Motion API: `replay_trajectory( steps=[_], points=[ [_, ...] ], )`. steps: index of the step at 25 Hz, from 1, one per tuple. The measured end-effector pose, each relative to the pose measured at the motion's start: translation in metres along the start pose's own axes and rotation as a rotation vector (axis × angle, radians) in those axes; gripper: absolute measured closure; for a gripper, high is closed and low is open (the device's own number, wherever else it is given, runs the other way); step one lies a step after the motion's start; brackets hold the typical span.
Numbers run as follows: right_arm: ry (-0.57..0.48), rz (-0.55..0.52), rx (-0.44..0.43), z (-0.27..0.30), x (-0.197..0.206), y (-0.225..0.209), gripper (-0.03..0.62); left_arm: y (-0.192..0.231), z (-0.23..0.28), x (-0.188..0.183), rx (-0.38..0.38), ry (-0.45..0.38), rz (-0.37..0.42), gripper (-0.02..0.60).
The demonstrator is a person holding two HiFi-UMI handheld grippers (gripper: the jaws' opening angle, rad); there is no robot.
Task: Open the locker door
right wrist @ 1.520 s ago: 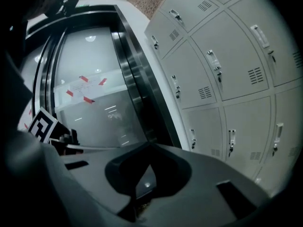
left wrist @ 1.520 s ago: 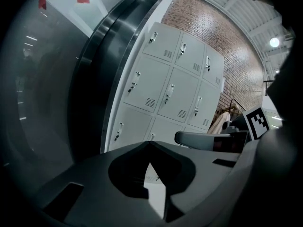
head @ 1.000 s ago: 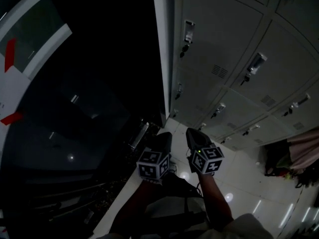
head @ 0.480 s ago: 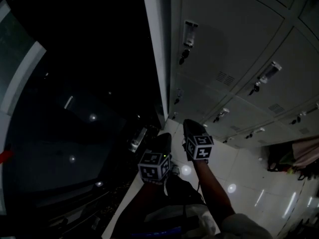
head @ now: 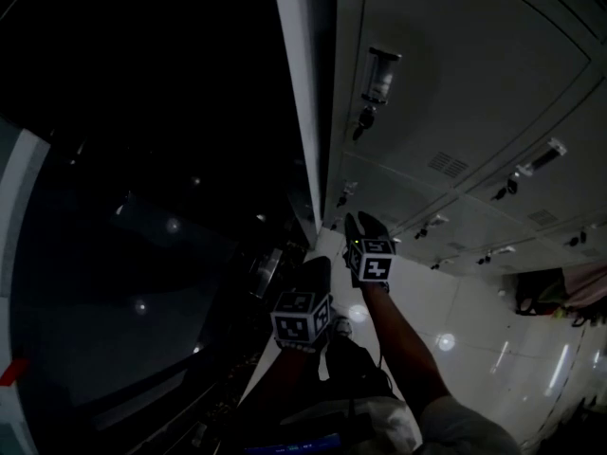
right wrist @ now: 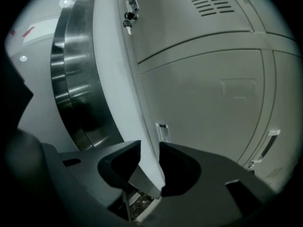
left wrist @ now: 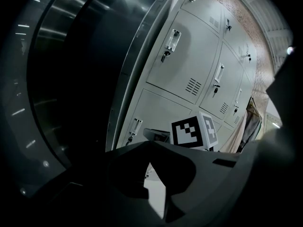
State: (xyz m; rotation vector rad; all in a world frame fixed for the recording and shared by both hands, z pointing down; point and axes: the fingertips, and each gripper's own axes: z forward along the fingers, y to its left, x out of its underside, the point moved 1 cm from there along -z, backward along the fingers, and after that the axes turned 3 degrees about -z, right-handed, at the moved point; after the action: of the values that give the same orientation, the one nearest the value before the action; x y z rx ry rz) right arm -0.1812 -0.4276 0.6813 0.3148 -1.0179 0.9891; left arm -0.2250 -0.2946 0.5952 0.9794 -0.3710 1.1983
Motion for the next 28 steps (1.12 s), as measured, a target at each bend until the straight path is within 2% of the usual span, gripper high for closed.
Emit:
replay_trajectory(
  steps=[6, 11, 20, 28],
  points=[
    [0.020, -0.012, 0.041, 0.052, 0.003, -0.005, 0.413, 0.011, 0.016, -0.005, 0.047, 0.020, -0.016, 0.588],
    [0.035, -0.037, 0.092, 0.085, 0.004, -0.008, 0.408, 0.027, 0.020, -0.005, 0.045, 0.034, -0.028, 0.588],
    [0.023, -0.019, 0.143, 0.120, 0.001, -0.010, 0.396, 0.047, 0.017, 0.004, 0.037, 0.055, -0.037, 0.588],
    [0.009, -0.017, 0.167, 0.122, -0.003, -0.010, 0.390, 0.055, 0.017, 0.008, 0.030, 0.067, -0.040, 0.588]
  ],
)
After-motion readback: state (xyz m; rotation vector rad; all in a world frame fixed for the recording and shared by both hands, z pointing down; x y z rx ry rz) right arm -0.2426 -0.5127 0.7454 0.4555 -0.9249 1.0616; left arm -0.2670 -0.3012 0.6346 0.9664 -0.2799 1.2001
